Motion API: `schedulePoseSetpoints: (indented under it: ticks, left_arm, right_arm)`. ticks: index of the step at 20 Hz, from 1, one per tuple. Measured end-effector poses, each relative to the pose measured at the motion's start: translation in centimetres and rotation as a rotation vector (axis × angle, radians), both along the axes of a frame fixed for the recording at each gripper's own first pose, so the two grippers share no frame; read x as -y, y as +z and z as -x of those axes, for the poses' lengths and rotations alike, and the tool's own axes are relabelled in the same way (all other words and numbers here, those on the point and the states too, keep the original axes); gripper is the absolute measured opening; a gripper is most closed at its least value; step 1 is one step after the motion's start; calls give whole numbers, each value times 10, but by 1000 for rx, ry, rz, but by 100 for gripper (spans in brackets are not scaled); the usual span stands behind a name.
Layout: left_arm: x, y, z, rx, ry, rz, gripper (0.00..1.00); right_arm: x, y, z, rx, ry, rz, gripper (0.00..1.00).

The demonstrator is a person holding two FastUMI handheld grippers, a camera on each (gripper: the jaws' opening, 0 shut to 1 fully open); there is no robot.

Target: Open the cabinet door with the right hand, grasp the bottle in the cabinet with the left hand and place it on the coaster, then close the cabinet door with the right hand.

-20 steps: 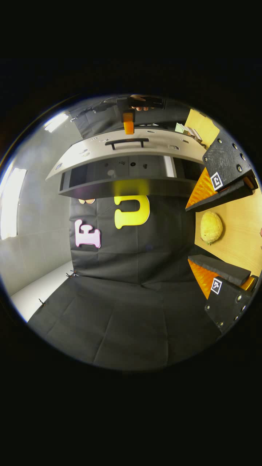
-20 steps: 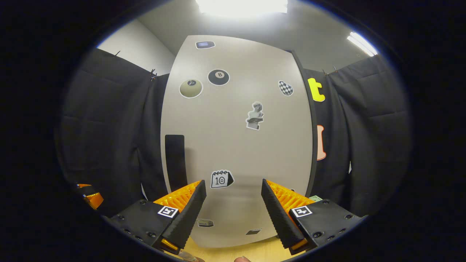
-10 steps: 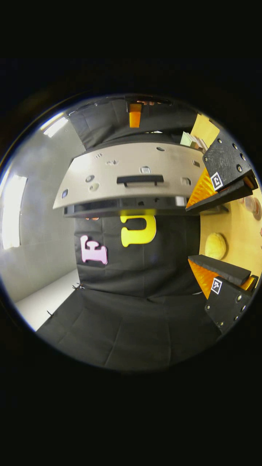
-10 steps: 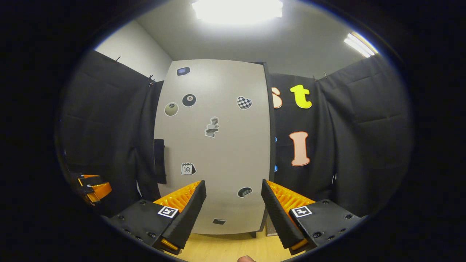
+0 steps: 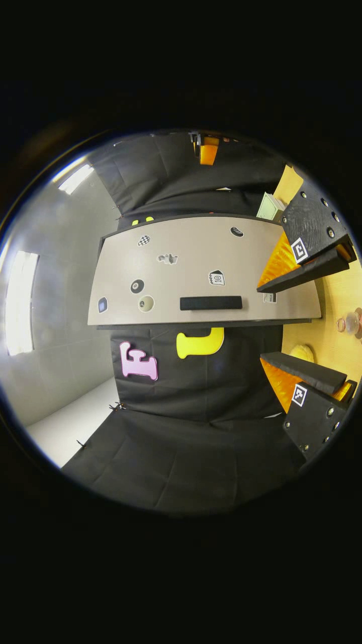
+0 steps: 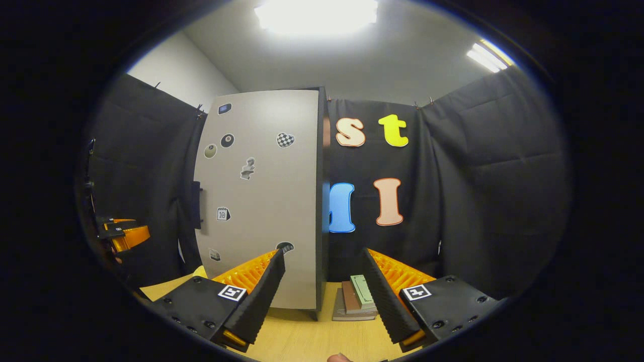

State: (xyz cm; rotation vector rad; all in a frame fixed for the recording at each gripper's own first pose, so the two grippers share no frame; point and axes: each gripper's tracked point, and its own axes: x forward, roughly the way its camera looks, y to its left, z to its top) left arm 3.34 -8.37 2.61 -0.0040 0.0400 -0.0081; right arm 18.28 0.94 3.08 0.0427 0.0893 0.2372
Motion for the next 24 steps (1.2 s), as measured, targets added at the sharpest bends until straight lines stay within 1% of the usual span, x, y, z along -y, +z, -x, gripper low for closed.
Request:
schedulePoseSetpoints:
  ticks: [3, 4, 7, 8, 11, 12, 13, 14, 15, 16, 24]
  left_arm:
    - [6, 6, 6, 0, 14, -22, 68]
    - [6, 6, 8, -2, 12, -25, 67]
    - [5, 8, 10, -5, 3, -44, 67]
    - [2, 7, 13, -9, 3, -49, 69]
    - [-7, 8, 18, -5, -1, -48, 66]
    - [-9, 7, 18, -7, -6, -47, 68]
    - [-11, 7, 18, -6, -7, -48, 68]
    - [-13, 6, 16, -8, -8, -50, 68]
    - [-14, 6, 16, -7, -9, -49, 66]
    - [-15, 5, 16, -5, -11, -47, 69]
    - [-21, -2, 15, -9, -17, -31, 69]
  right_arm:
    - [24, -8, 5, -8, -7, 1, 96]
    - [26, -11, 9, -13, -4, -1, 96]
    - [26, -16, 16, -7, -8, 11, 96]
    - [26, -17, 19, -5, -14, 13, 96]
    - [15, -14, 23, 13, -8, 11, 96]
    - [14, -14, 24, 15, -12, 9, 93]
    - [9, -12, 25, 17, -10, 4, 97]
    - [4, -12, 26, 19, -6, 3, 96]
    - [0, -11, 26, 21, -5, 8, 96]
    - [0, -11, 27, 23, -5, 14, 97]
    - [-10, -4, 31, 26, -1, 17, 97]
